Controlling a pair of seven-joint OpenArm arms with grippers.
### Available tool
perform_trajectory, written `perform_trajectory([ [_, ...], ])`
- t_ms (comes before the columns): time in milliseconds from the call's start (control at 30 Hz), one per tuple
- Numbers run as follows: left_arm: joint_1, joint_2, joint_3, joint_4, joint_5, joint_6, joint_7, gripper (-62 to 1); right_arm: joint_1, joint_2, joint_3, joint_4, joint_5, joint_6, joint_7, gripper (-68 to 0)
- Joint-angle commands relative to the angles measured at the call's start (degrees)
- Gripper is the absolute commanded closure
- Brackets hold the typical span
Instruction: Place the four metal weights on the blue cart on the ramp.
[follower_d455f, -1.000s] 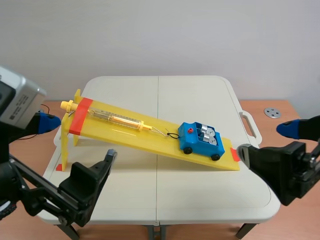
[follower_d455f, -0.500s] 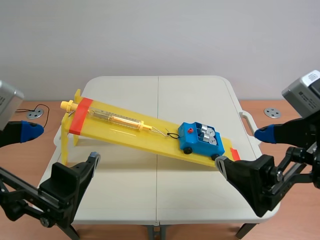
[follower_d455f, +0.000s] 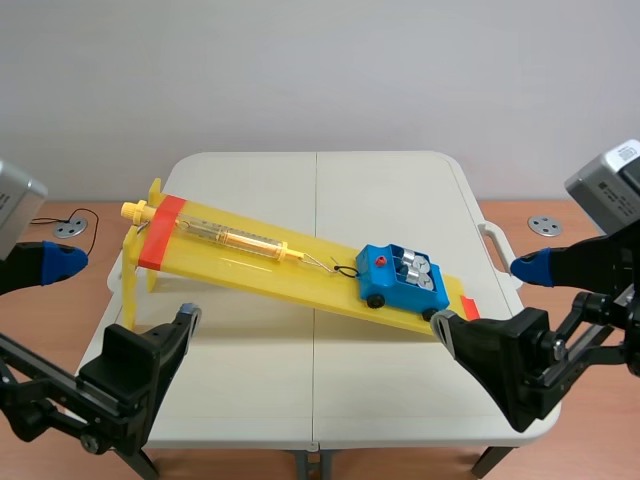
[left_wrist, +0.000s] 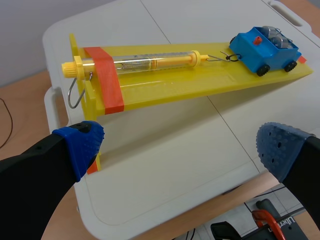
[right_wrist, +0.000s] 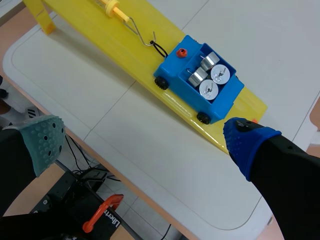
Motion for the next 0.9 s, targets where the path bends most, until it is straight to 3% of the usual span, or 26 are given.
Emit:
perform_trajectory([
  [0,1.1,-0.7,-0.3,7.0,-4.2,3.3,-6.2,-62.3,1.8,1.0,3.5,2.0,3.9,-0.9,9.2,-66.1],
  [867,1.1,-0.7,-0.3,6.8,-4.2,3.3,-7.3,-62.3,1.8,0.9,3.5,2.0,3.9,-0.9,9.7,-66.1],
])
